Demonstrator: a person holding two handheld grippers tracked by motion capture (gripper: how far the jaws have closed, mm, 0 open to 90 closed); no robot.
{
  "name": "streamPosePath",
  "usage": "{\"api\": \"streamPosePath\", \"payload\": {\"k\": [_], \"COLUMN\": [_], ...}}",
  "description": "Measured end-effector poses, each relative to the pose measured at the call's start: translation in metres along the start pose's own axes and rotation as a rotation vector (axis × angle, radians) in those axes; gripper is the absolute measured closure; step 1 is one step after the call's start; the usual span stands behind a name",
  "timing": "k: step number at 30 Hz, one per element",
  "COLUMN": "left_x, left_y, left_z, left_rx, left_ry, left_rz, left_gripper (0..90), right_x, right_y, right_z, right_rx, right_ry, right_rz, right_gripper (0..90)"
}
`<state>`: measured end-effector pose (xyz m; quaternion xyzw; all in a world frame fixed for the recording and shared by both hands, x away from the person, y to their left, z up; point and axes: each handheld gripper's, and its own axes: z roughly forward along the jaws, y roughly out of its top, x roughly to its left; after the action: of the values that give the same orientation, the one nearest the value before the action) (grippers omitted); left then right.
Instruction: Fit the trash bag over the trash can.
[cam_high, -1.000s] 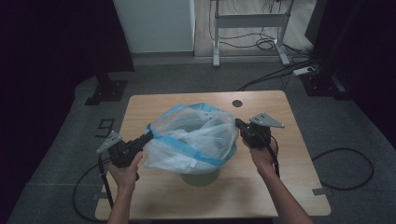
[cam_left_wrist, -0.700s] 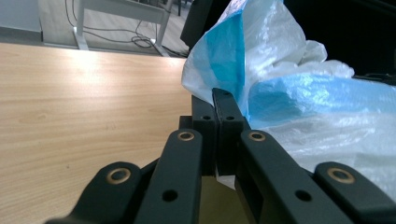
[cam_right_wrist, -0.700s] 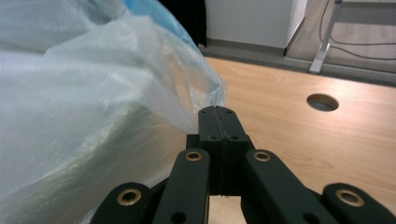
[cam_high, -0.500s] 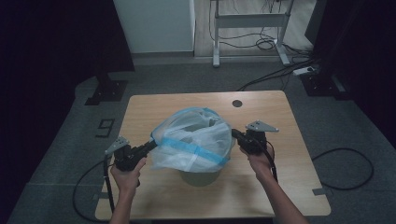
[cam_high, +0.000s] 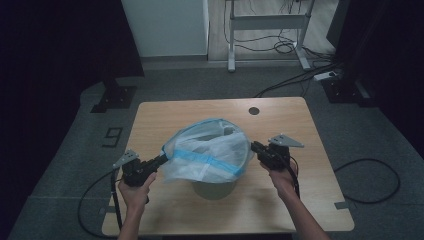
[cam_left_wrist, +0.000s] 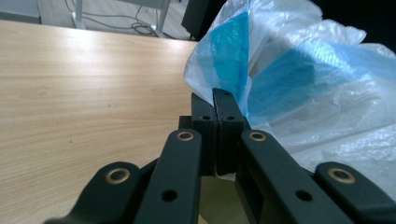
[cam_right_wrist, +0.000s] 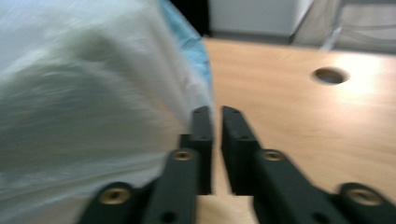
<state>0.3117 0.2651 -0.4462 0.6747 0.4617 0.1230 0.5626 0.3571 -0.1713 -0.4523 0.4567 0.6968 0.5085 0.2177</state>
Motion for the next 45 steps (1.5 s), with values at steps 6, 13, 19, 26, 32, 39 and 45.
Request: {"api": "streamPosePath", "payload": {"k": [6,13,19,26,32,39,45], "left_x": [-0.002,-0.009,-0.017,-0.024,-0.025,-0.022,-0.023], "left_y": [0.003,0.008,0.011,0.014,0.013,0.009,0.004], "left_z": [-0.006,-0.014,-0.019,-0.02,-0.021,-0.026,-0.029], "left_rx": [-0.025,-0.05,-0.062,-0.066,-0.069,-0.072,-0.062], "left_ry": [-0.002,-0.004,-0.014,-0.026,-0.033,-0.033,-0.039], "left_rz": [0.009,0.022,0.04,0.063,0.066,0.058,0.064], "left_gripper": [88.4,88.0,87.8,87.7,87.4,87.3,87.1], "right_x": [-0.003,0.024,0.058,0.087,0.101,0.115,0.119], "right_y": [0.009,0.01,0.012,0.018,0.021,0.012,-0.007], "right_z": [-0.041,-0.083,-0.086,-0.068,-0.055,-0.066,-0.079], "right_rx": [-0.146,-0.166,-0.121,-0.074,-0.036,-0.072,-0.099], "right_ry": [-0.014,0.185,0.299,0.386,0.419,0.45,0.484], "right_rz": [0.011,-0.05,-0.118,-0.181,-0.207,-0.297,-0.344], "right_gripper": [59.0,46.9,36.6,31.2,35.3,77.6,88.7]}}
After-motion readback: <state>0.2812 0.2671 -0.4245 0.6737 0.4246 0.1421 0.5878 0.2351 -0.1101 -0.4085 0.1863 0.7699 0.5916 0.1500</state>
